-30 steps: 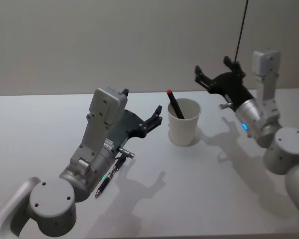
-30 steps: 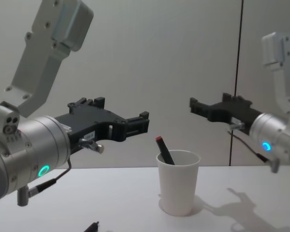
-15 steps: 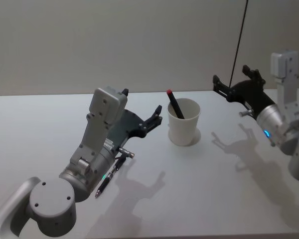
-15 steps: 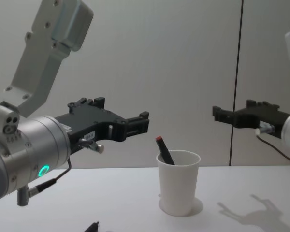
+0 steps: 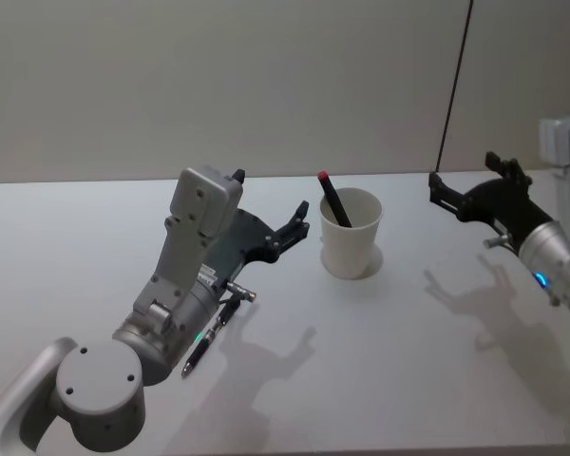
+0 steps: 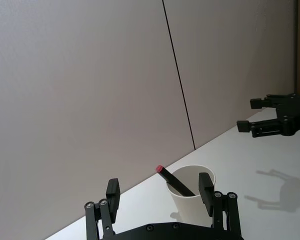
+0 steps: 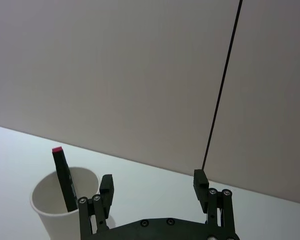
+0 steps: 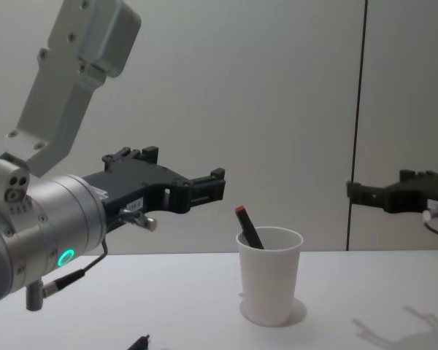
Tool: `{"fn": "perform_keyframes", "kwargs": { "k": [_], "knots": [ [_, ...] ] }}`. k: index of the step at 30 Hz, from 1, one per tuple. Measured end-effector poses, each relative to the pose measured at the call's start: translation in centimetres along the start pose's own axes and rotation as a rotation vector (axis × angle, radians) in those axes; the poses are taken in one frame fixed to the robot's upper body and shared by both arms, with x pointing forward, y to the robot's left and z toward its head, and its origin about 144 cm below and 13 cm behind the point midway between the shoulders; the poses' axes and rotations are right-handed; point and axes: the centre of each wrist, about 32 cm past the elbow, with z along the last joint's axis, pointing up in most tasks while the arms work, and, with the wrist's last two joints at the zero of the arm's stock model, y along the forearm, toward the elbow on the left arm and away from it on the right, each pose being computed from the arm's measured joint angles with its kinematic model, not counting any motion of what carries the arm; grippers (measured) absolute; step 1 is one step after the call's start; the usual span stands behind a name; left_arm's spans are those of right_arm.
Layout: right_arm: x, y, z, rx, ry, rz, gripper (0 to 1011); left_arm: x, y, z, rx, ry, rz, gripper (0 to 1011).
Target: Place the pen into the pen holder.
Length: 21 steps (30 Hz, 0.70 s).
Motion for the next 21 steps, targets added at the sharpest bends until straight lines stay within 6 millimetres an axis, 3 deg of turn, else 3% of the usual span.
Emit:
{"fn": "perform_keyframes", "kwargs": {
  "k": [21],
  "knots": [
    [0.6, -3.6, -0.6, -0.072, -0.045, -0.005, 1001, 0.0, 0.0, 0.0, 0.0, 0.0, 0.0, 1003]
  ]
}}
